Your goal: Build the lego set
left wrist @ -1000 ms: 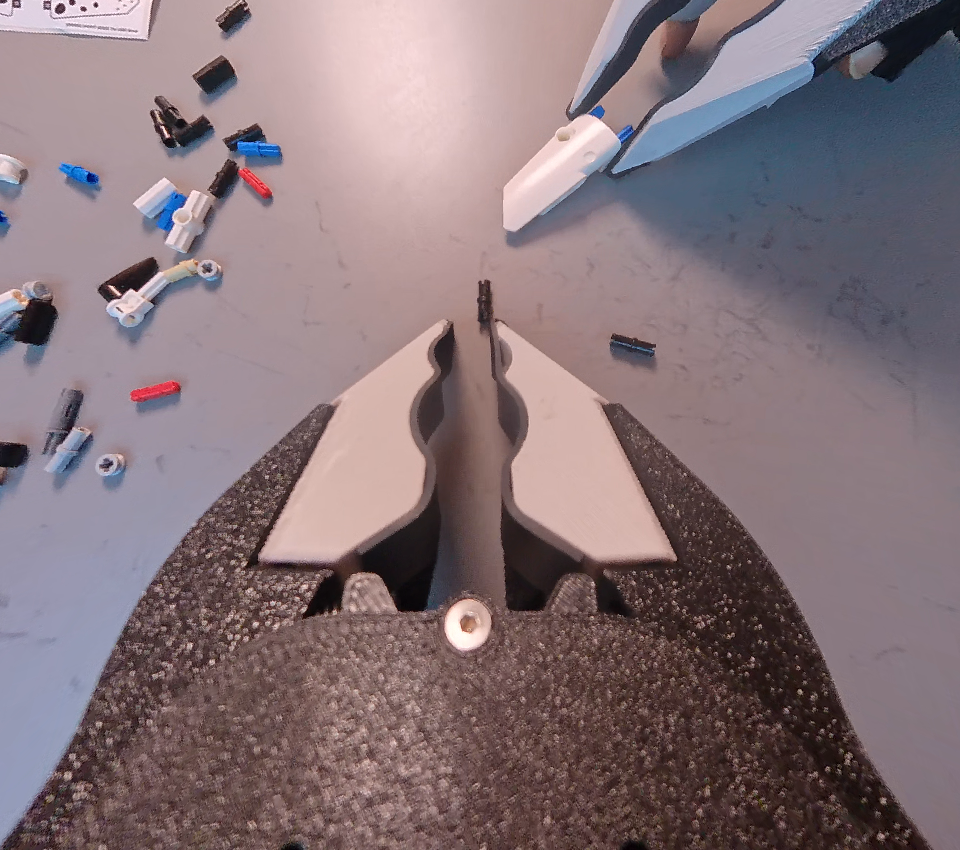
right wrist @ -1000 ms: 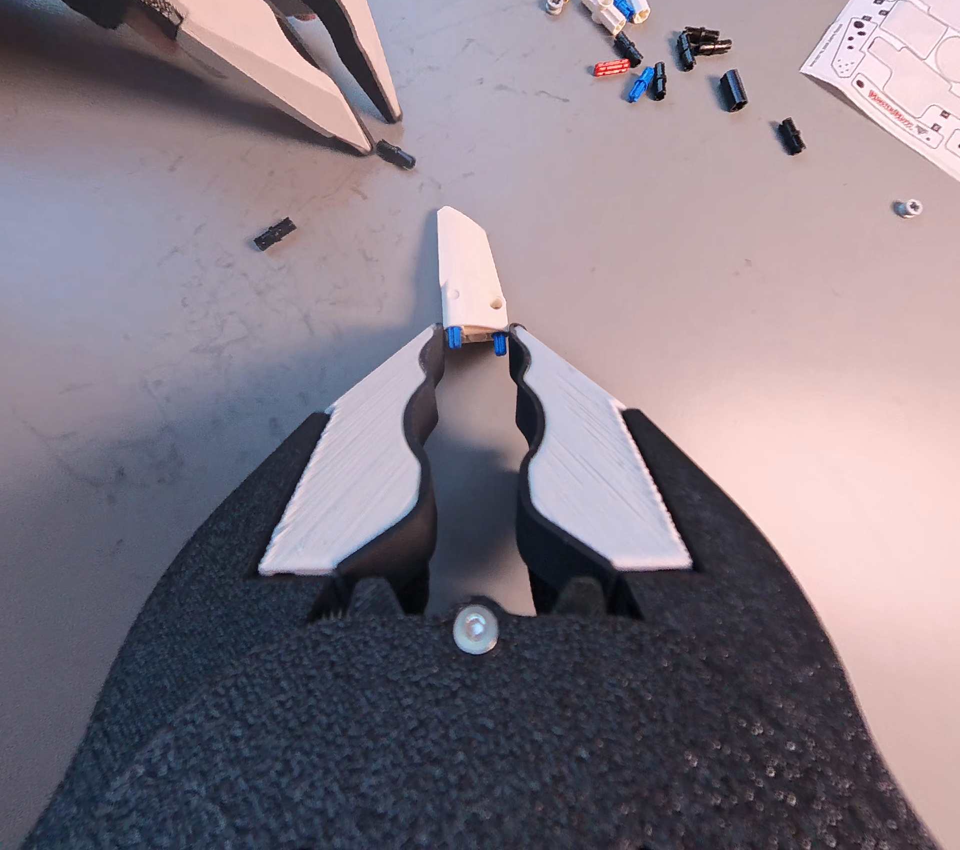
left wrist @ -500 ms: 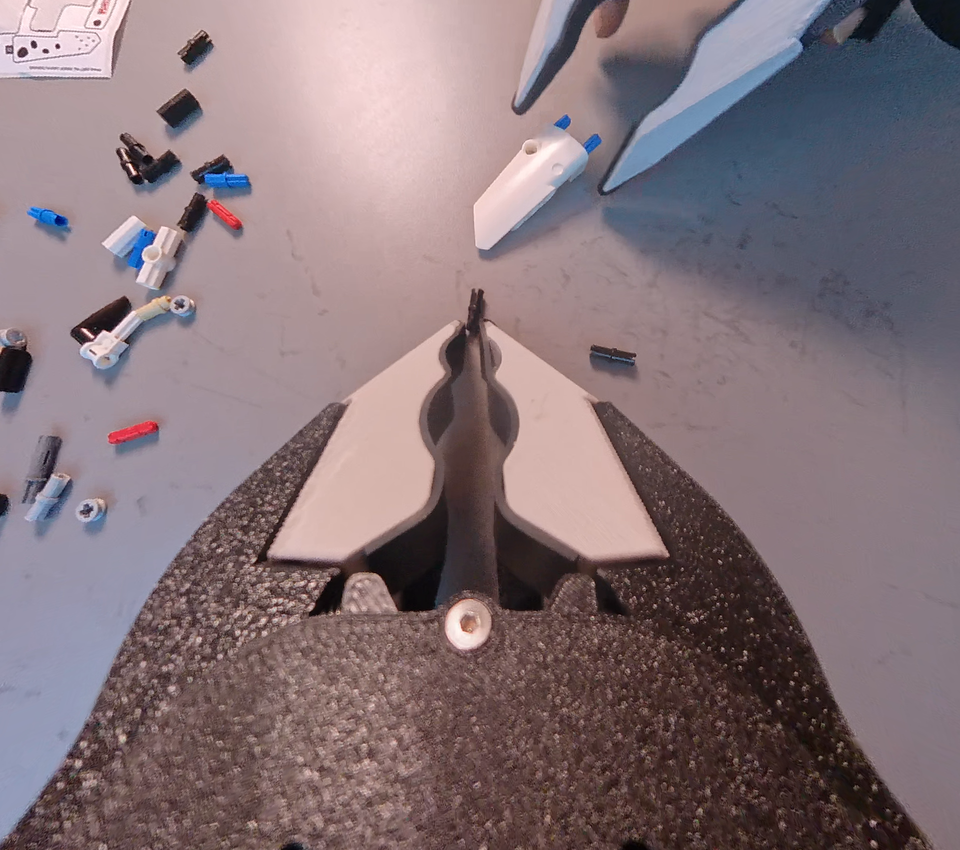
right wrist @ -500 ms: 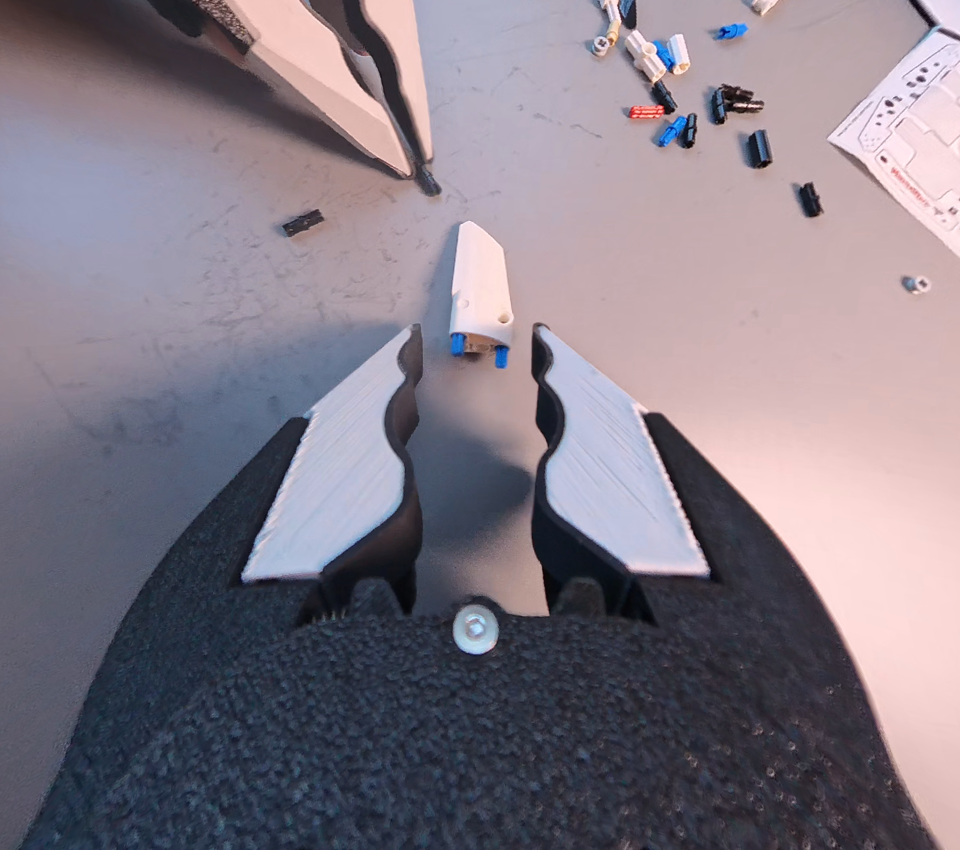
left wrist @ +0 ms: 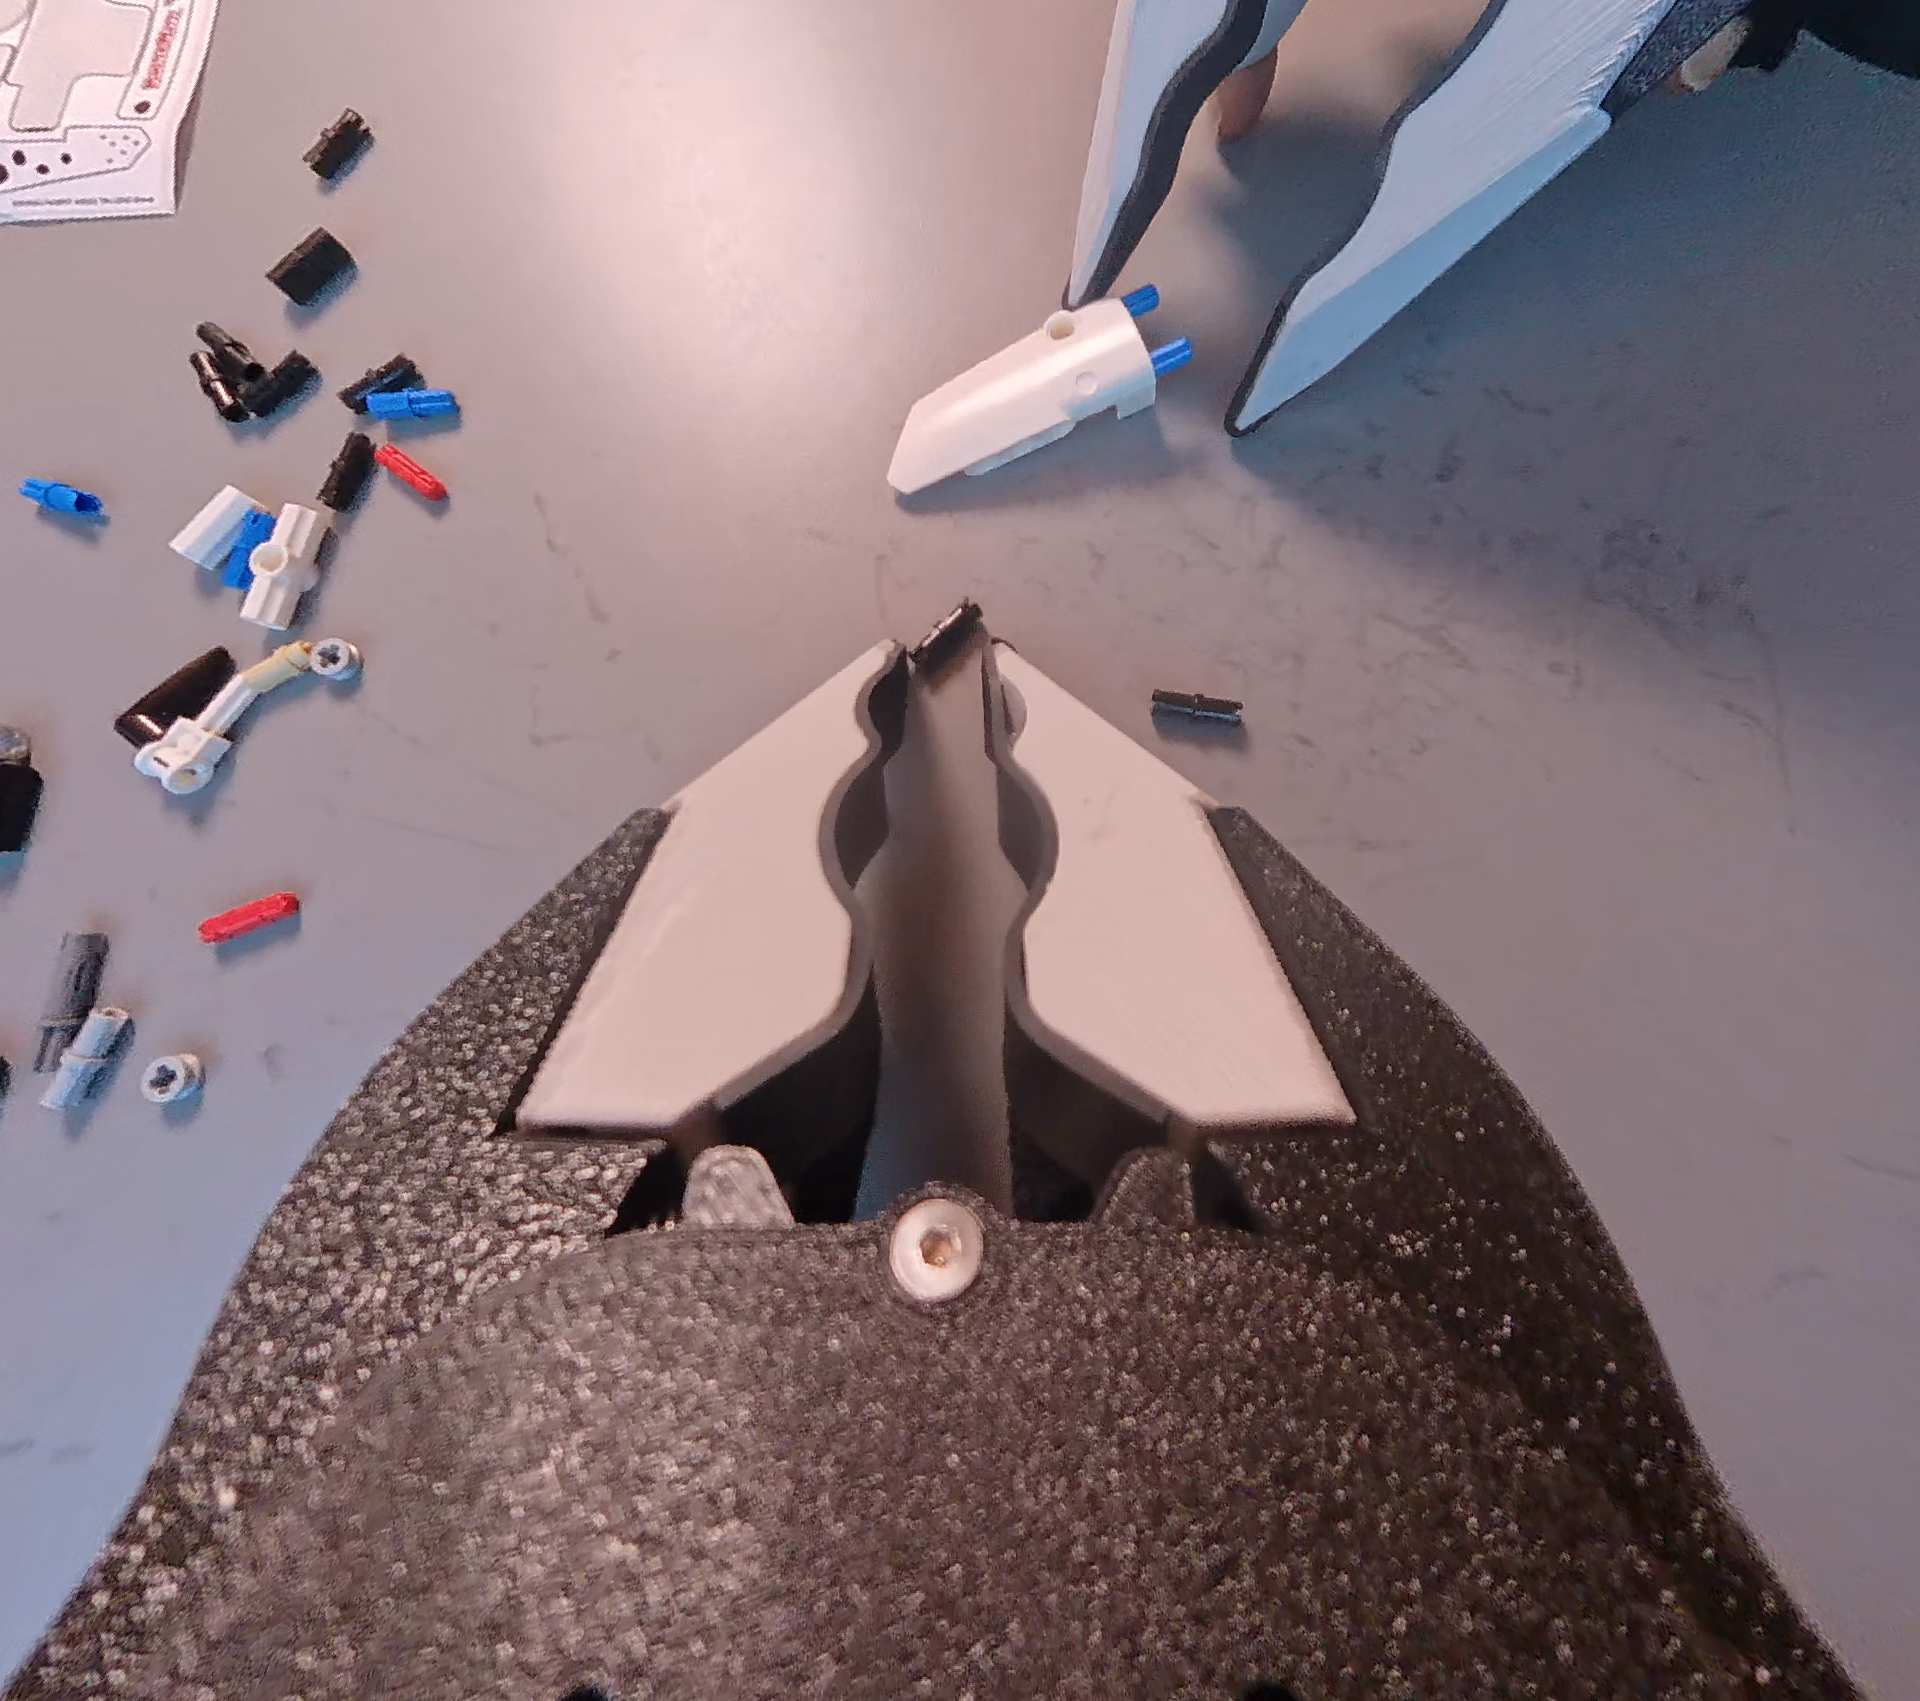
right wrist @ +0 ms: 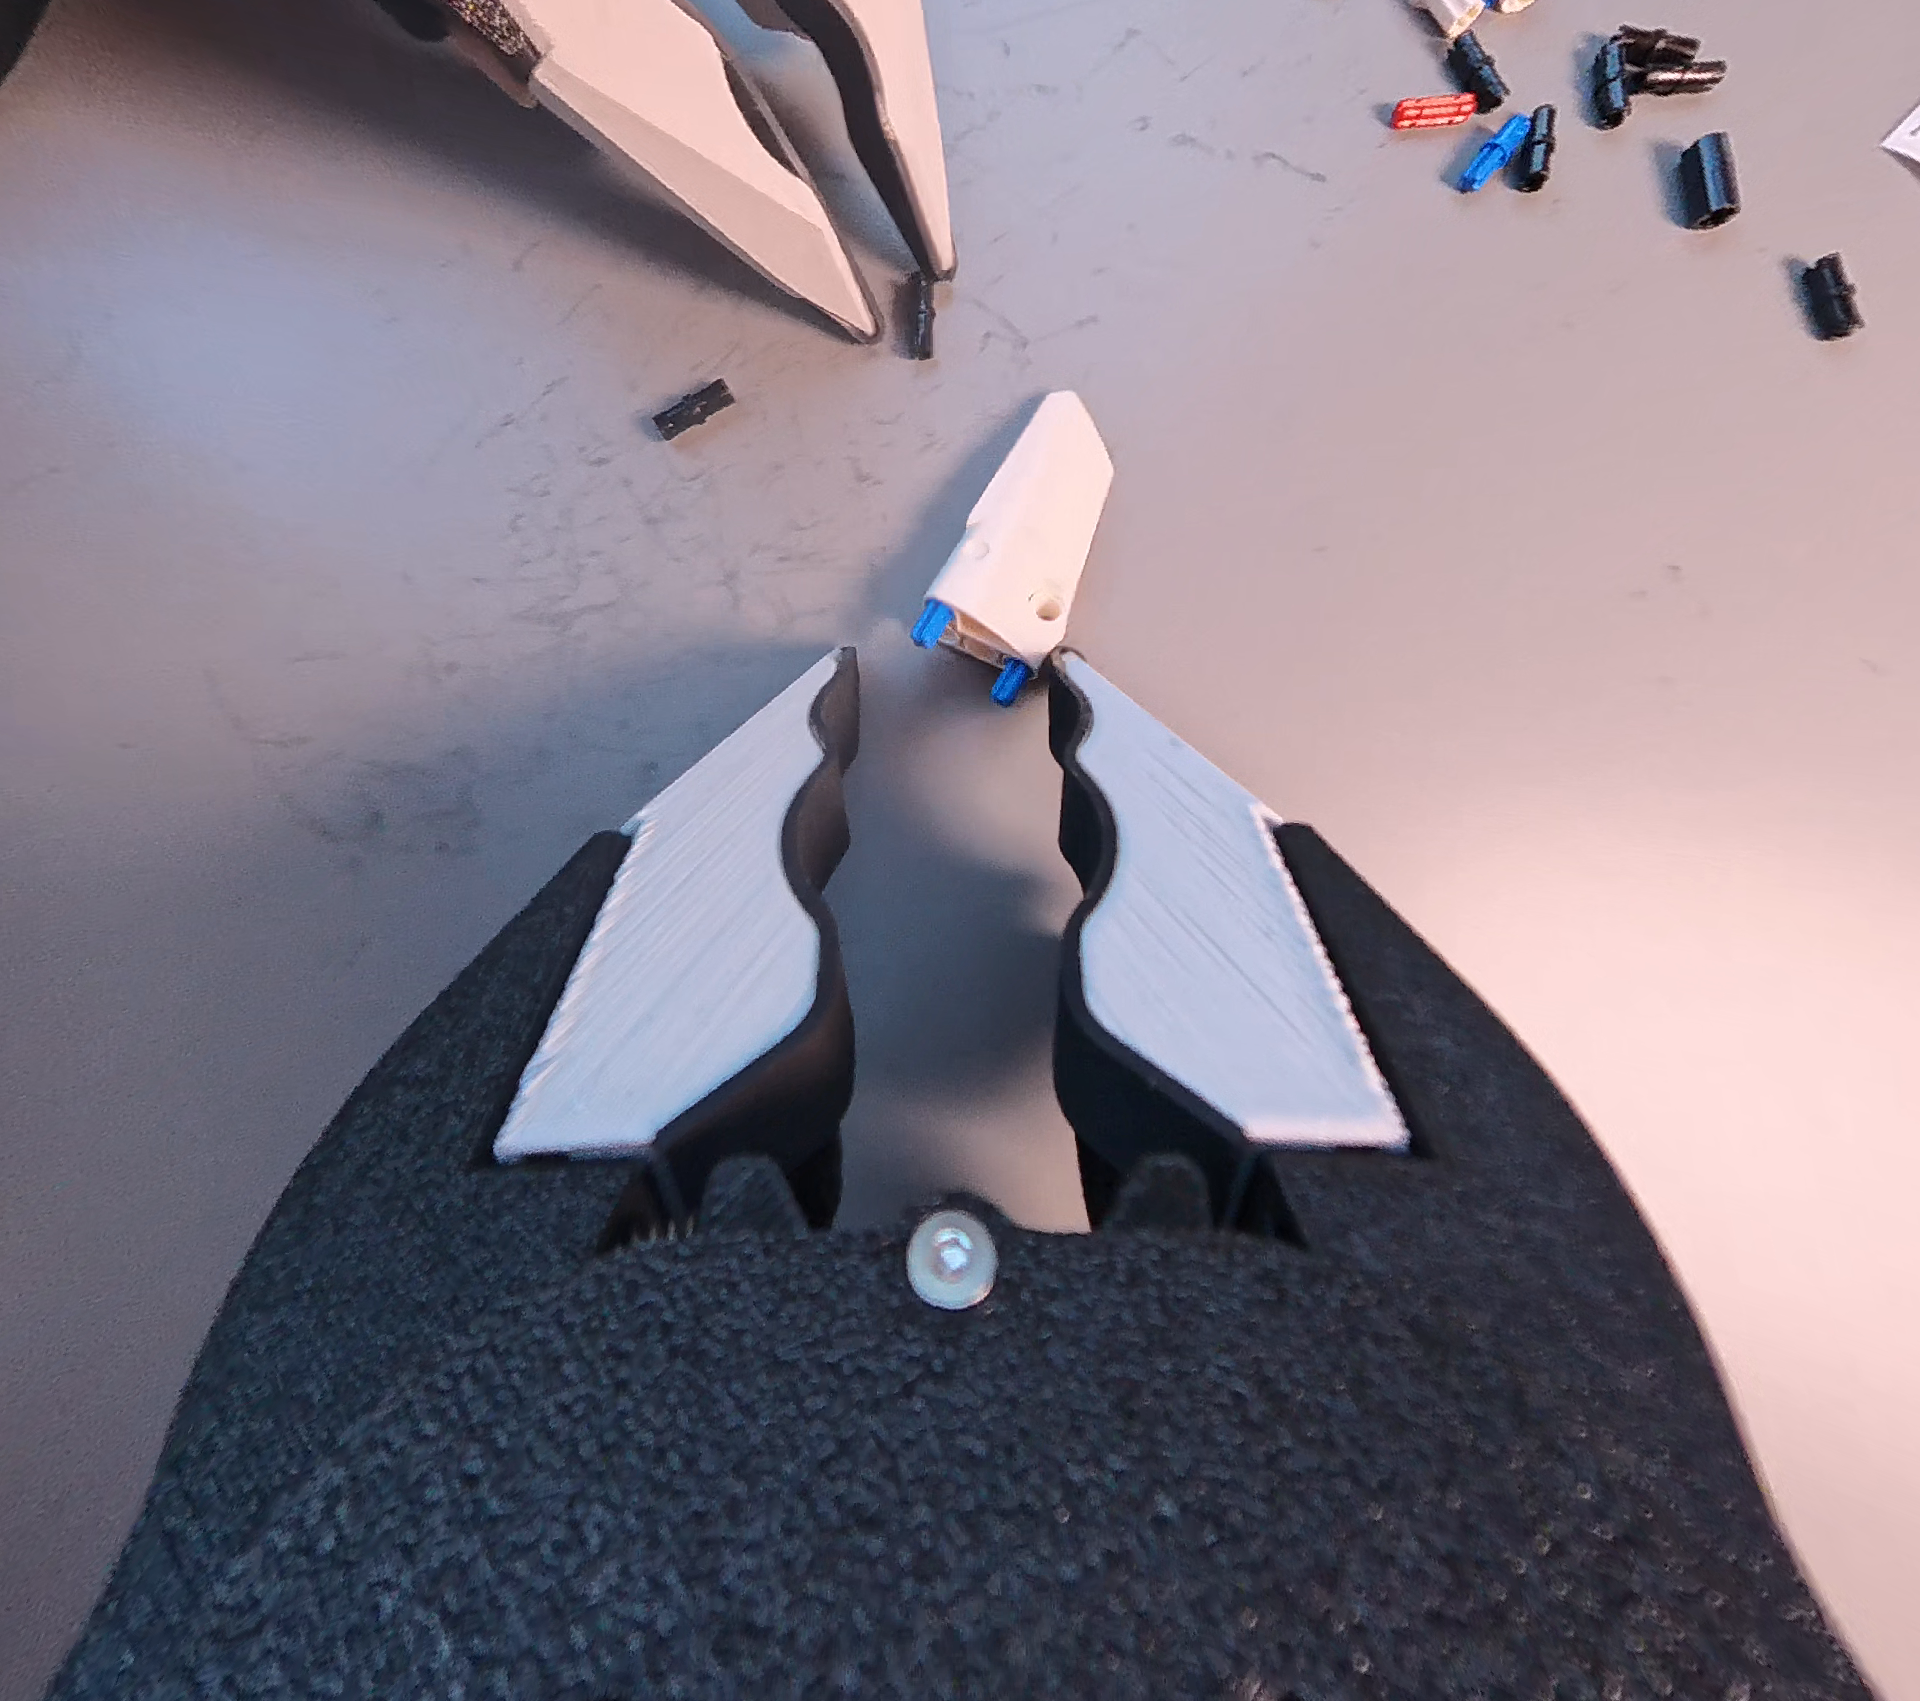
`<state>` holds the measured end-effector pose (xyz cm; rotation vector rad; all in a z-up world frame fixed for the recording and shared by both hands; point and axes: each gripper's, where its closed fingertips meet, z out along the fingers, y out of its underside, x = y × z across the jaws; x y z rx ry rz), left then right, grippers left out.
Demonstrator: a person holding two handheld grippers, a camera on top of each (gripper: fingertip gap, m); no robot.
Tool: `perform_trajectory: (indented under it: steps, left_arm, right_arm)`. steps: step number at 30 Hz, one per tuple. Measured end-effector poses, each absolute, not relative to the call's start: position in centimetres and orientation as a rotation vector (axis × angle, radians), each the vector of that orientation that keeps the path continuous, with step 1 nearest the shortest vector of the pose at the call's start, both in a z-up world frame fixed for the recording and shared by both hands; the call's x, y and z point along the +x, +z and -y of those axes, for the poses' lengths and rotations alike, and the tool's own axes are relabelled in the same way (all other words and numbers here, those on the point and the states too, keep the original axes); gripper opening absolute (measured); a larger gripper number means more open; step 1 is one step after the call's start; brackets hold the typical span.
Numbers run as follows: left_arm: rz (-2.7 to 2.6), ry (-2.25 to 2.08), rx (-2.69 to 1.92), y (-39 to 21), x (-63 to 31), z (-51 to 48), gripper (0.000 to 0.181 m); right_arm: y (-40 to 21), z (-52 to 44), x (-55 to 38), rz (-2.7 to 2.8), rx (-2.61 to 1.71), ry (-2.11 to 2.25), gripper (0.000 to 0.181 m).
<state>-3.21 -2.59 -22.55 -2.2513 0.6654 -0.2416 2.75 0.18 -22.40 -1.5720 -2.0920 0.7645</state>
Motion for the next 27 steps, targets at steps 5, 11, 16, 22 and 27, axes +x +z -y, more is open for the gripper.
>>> perform_trajectory:
  steps: [5,11,16,22,27]
  left_arm:
    - [-0.786,-0.279,-2.219,-22.6,-2.7,3.0,0.008]
    - [-0.808,-0.302,-2.222,-22.6,-3.0,3.5,0.011]
    - [-0.877,-0.301,-2.18,-22.4,-2.7,3.2,0.022]
    - [-0.883,-0.347,-2.187,-22.5,-2.7,2.7,0.022]
    - [-0.92,-0.316,-2.166,-22.5,-2.3,3.0,0.013]
  right_arm:
    - [-22.3,0.0,2.9,2.092,-1.57,0.786,0.035]
    - [-22.3,0.0,3.0,2.09,-1.565,0.804,0.035]
    - [-22.3,0.0,3.0,2.098,-1.553,0.804,0.035]
    - [-22.3,0.0,3.0,2.095,-1.543,0.813,0.035]
    - [-22.3,-0.1,3.0,2.099,-1.528,0.814,0.034]
